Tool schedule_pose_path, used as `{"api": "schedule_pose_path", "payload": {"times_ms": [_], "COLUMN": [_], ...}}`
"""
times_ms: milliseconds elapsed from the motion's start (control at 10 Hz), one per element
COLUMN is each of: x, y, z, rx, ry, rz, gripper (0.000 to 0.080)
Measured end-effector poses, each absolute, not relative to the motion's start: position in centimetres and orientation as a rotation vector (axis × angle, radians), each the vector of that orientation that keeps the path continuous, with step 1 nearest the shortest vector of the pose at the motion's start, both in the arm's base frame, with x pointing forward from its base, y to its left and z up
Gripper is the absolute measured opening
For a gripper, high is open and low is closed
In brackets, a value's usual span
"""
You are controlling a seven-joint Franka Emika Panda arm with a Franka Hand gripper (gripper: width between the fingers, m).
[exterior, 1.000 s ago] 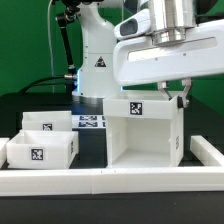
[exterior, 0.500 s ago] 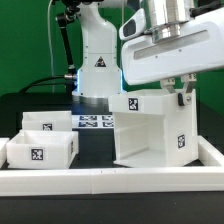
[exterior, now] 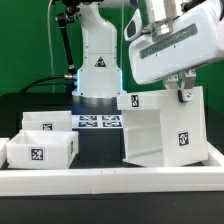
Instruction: Assemble drawer
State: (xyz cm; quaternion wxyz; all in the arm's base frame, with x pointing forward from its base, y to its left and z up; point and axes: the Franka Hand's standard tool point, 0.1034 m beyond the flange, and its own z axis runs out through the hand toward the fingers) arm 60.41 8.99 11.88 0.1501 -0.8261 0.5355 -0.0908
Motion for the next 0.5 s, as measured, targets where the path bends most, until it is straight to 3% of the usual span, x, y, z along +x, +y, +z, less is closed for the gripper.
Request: {"api": "schedule_pose_path", "payload": {"times_ms": [500], "x": [62.6], "y": [8.9], "z": [11.7], "rx": [-2.010], "ry": [1.907], "rz": [-0.157], "gripper": [0.0042]}}
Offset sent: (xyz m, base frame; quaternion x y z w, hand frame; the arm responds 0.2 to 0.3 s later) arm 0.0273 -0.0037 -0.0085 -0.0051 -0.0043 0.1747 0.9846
